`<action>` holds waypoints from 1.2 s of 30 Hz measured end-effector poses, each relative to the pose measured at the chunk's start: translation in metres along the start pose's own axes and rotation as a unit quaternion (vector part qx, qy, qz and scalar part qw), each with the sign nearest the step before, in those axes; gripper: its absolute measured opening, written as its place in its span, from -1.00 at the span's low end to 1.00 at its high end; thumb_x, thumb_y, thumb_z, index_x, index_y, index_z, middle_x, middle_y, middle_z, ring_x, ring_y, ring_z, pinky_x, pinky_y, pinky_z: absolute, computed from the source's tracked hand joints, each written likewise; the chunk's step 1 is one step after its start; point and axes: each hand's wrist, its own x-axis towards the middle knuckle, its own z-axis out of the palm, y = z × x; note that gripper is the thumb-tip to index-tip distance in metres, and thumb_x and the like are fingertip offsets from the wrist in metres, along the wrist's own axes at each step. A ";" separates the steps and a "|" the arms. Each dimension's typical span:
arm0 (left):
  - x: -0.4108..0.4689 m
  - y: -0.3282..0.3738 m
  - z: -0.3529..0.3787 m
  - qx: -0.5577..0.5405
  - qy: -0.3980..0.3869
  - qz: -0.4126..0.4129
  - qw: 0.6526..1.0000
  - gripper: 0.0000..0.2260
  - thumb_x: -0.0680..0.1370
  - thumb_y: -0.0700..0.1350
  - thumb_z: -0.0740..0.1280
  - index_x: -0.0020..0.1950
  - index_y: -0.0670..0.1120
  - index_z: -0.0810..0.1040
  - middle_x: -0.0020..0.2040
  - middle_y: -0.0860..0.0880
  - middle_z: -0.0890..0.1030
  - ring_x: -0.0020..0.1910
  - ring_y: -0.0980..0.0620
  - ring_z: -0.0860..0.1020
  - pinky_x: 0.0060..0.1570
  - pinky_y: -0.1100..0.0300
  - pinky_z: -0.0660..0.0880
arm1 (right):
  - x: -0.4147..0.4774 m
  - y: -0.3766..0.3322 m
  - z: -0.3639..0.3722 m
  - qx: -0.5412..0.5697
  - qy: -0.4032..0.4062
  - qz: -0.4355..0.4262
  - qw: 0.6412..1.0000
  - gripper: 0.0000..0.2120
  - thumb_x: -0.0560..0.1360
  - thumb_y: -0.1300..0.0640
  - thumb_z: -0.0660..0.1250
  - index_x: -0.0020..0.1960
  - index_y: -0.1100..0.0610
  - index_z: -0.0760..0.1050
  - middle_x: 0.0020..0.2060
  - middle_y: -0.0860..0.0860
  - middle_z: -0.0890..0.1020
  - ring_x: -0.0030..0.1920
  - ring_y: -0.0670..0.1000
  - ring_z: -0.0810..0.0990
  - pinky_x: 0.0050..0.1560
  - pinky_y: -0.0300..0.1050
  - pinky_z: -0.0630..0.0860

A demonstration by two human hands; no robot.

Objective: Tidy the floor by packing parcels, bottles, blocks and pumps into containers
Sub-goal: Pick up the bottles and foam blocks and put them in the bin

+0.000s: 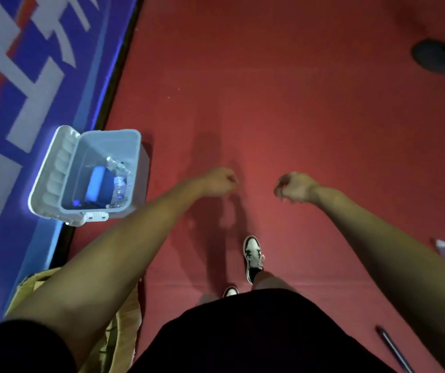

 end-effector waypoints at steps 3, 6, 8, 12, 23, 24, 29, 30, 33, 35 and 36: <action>-0.006 0.023 0.029 0.017 -0.038 0.035 0.999 -0.81 0.54 -0.30 0.24 0.10 -0.30 0.57 -0.07 -0.18 0.57 -0.17 0.12 0.47 -0.47 0.48 0.29 | -0.036 0.034 0.017 0.029 0.007 0.026 0.999 -0.80 0.49 0.23 0.24 0.02 0.22 0.61 -0.21 0.06 0.61 -0.44 -0.06 0.48 -0.60 -0.43 0.30; -0.006 0.047 0.056 0.044 -0.079 0.065 0.994 -0.86 0.53 -0.33 0.22 0.00 -0.21 0.54 -0.25 -0.12 0.47 -0.43 0.27 0.43 -0.44 0.36 0.31 | -0.064 0.069 0.029 0.059 0.019 0.061 0.996 -0.78 0.50 0.24 0.24 0.05 0.25 0.60 -0.21 0.07 0.60 -0.44 -0.06 0.47 -0.45 -0.34 0.38; -0.007 0.066 0.074 0.051 -0.098 0.073 0.991 -0.90 0.53 -0.32 0.21 -0.07 -0.17 0.49 -0.25 -0.14 0.42 -0.32 0.08 0.41 -0.42 0.31 0.31 | -0.081 0.093 0.036 0.084 0.031 0.084 0.992 -0.78 0.50 0.24 0.24 0.05 0.27 0.60 -0.22 0.08 0.60 -0.43 -0.04 0.47 -0.37 -0.27 0.41; -0.009 0.104 0.114 0.061 -0.128 0.105 0.984 -0.96 0.43 -0.18 0.23 -0.15 -0.13 0.44 -0.23 -0.16 0.38 -0.22 -0.01 0.35 -0.33 0.21 0.31 | -0.117 0.139 0.051 0.117 0.048 0.113 0.986 -0.79 0.49 0.25 0.24 0.03 0.25 0.61 -0.23 0.09 0.60 -0.43 0.00 0.48 -0.36 -0.23 0.42; -0.039 0.237 0.266 0.087 -0.161 0.115 0.976 -0.84 0.34 -0.08 0.26 -0.14 -0.10 0.51 -0.22 -0.13 0.48 -0.20 -0.02 0.44 -0.18 0.20 0.40 | -0.258 0.312 0.101 0.186 0.097 0.174 0.962 -0.86 0.47 0.24 0.25 -0.08 0.10 0.57 -0.24 0.08 0.62 -0.41 -0.07 0.47 -0.25 -0.19 0.44; -0.041 0.249 0.283 0.084 -0.159 0.116 0.977 -0.96 0.42 -0.14 0.29 -0.16 -0.07 0.51 -0.22 -0.12 0.51 -0.19 -0.02 0.46 -0.16 0.20 0.42 | -0.274 0.329 0.105 0.193 0.102 0.181 0.959 -0.85 0.47 0.24 0.25 -0.06 0.10 0.58 -0.23 0.07 0.61 -0.37 -0.04 0.49 -0.23 -0.19 0.43; -0.045 0.320 0.367 0.094 -0.185 0.142 0.968 -0.79 0.51 -0.24 0.26 -0.27 0.02 0.47 -0.16 -0.12 0.56 -0.17 -0.04 0.49 -0.16 0.20 0.45 | -0.348 0.419 0.130 0.237 0.142 0.234 0.932 -0.90 0.47 0.22 0.25 -0.11 0.11 0.54 -0.32 0.01 0.60 -0.36 -0.04 0.49 -0.23 -0.19 0.45; -0.047 0.335 0.383 0.098 -0.194 0.151 0.964 -0.79 0.51 -0.24 0.26 -0.26 0.03 0.47 -0.15 -0.12 0.56 -0.17 -0.04 0.49 -0.17 0.20 0.46 | -0.362 0.435 0.136 0.248 0.147 0.248 0.925 -0.90 0.47 0.22 0.25 -0.10 0.12 0.54 -0.37 -0.02 0.58 -0.40 -0.08 0.47 -0.29 -0.20 0.44; -0.052 0.380 0.429 0.127 -0.232 0.171 0.949 -0.82 0.52 -0.21 0.25 -0.24 0.03 0.47 -0.16 -0.07 0.57 -0.18 -0.03 0.50 -0.17 0.21 0.47 | -0.398 0.481 0.150 0.272 0.151 0.288 0.906 -0.90 0.47 0.22 0.25 -0.11 0.13 0.55 -0.38 -0.02 0.58 -0.44 -0.10 0.47 -0.33 -0.26 0.43; -0.050 0.408 0.457 0.151 -0.253 0.194 0.936 -0.84 0.52 -0.21 0.25 -0.22 0.02 0.48 -0.23 0.00 0.55 -0.19 -0.01 0.50 -0.23 0.24 0.46 | -0.416 0.509 0.158 0.297 0.155 0.311 0.889 -0.89 0.48 0.22 0.26 -0.10 0.15 0.57 -0.33 0.02 0.60 -0.44 -0.08 0.48 -0.31 -0.24 0.46; -0.047 0.422 0.470 0.165 -0.261 0.209 0.928 -0.84 0.52 -0.21 0.25 -0.21 0.01 0.49 -0.26 0.04 0.54 -0.19 -0.01 0.50 -0.23 0.24 0.45 | -0.423 0.524 0.162 0.308 0.158 0.321 0.882 -0.89 0.48 0.22 0.26 -0.09 0.15 0.57 -0.34 0.01 0.60 -0.43 -0.07 0.48 -0.28 -0.21 0.48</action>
